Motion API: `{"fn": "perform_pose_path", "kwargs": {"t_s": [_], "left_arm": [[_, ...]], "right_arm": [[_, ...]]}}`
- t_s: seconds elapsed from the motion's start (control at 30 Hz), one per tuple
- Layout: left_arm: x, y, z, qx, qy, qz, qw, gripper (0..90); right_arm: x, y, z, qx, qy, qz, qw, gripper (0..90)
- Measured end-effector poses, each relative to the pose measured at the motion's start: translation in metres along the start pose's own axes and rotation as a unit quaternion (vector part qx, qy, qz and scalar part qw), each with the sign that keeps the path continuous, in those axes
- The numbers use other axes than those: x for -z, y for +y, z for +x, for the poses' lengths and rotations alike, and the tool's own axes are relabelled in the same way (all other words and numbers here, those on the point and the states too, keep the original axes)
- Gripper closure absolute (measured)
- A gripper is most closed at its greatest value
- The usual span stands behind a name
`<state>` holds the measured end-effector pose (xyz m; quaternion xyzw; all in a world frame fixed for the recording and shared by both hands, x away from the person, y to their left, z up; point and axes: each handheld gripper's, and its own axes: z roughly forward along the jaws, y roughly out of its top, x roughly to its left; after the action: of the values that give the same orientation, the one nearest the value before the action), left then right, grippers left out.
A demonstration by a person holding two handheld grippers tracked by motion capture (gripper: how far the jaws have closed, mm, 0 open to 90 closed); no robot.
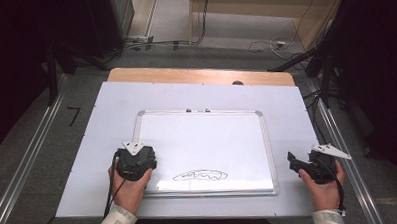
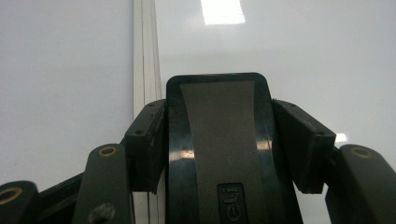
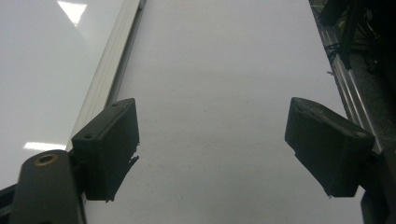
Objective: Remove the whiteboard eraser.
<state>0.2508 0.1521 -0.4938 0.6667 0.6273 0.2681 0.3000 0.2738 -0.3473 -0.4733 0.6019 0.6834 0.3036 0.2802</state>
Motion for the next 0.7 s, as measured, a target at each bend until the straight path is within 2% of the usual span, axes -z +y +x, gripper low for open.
{"fn": "perform_pose_path", "kwargs": {"t_s": [0.2,0.47,0.57,0.7], "left_arm": [[-0.0002,0.0004,0.0,-0.006,-0.003,0.001,1.0,40.5],[-0.0005,-0.0001,-0.0015,0.009,0.004,-0.001,1.0,40.3],[-0.0021,-0.0008,-0.0025,0.008,0.007,-0.001,0.9999,39.1],[-0.0038,-0.0013,-0.0015,0.014,0.002,0.003,0.9999,39.4]], "right_arm": [[0.0001,-0.0001,-0.0003,-0.002,0.0,0.0,1.0,16.3],[-0.0002,0.0002,0.0,-0.001,-0.001,0.0,1.0,16.3],[-0.0002,0.0001,0.0,-0.001,-0.001,0.0,1.0,16.4],[0.0,0.0001,-0.0003,-0.001,-0.002,-0.001,1.0,16.3]]}}
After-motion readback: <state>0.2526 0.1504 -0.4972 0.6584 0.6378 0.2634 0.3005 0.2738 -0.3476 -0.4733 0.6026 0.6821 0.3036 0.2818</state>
